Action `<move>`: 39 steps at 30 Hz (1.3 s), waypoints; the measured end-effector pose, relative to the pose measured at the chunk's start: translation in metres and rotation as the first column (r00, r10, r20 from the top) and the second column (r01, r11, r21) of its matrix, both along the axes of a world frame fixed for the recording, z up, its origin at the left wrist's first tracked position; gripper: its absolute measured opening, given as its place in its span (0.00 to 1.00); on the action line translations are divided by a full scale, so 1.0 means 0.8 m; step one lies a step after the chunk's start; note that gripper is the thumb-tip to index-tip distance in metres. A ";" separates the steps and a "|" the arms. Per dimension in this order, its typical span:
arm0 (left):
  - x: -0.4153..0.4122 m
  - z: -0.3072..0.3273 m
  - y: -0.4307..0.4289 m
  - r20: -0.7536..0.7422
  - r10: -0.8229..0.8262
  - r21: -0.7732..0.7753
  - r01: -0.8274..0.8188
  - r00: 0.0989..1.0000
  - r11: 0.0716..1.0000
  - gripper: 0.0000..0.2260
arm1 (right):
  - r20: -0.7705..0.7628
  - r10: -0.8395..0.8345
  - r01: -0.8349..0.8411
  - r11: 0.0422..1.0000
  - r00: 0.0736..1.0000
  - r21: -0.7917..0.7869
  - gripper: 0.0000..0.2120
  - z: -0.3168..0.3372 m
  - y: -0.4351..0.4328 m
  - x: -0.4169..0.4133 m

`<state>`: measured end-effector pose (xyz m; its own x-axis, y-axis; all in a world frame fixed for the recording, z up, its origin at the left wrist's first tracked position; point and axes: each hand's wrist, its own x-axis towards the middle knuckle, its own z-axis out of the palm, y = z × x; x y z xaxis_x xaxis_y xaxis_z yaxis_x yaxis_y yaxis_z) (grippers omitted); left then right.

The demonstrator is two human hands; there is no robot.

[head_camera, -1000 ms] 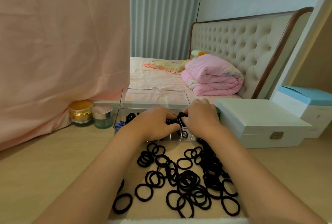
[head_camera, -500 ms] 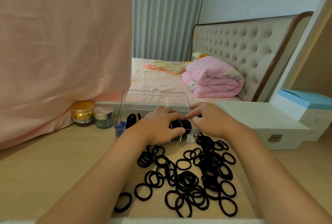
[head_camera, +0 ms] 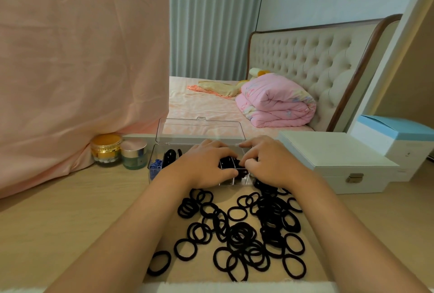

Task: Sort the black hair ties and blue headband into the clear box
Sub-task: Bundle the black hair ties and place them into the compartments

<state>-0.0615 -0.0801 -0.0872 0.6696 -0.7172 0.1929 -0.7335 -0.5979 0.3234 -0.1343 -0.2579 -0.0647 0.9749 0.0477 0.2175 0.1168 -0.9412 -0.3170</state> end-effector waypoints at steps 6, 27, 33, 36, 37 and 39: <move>-0.003 0.007 0.005 0.015 0.026 -0.029 -0.026 1.000 0.999 0.25 | 0.082 -0.020 0.022 1.000 0.996 -0.015 0.14 0.000 0.002 0.002; -0.080 0.045 0.109 -0.201 0.185 0.301 -0.119 0.962 0.946 0.03 | -0.069 0.237 -0.241 0.970 0.969 -0.044 0.18 0.029 0.088 -0.030; -0.090 0.033 0.152 -0.369 0.317 0.410 -0.153 0.874 0.899 0.06 | -0.216 0.274 -0.313 0.934 0.937 -0.172 0.17 -0.006 0.114 -0.031; -0.094 0.036 0.160 -0.418 0.319 0.418 -0.131 0.850 0.899 0.09 | -0.199 0.257 -0.295 0.935 0.946 -0.196 0.15 -0.017 0.122 -0.032; -0.095 0.037 0.159 -0.428 0.316 0.428 -0.118 0.847 0.896 0.11 | -0.197 0.256 -0.298 0.929 0.946 -0.221 0.15 -0.021 0.126 -0.032; -0.100 0.035 0.155 -0.445 0.337 0.468 -0.106 0.830 0.878 0.15 | -0.201 0.238 -0.290 0.912 0.950 -0.291 0.17 -0.029 0.133 -0.030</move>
<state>-0.1411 0.0436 -0.0591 0.7371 -0.4696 -0.4860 -0.3682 -0.8821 0.2938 -0.1582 -0.1519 -0.0877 0.9374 0.3481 -0.0067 0.3475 -0.9365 -0.0466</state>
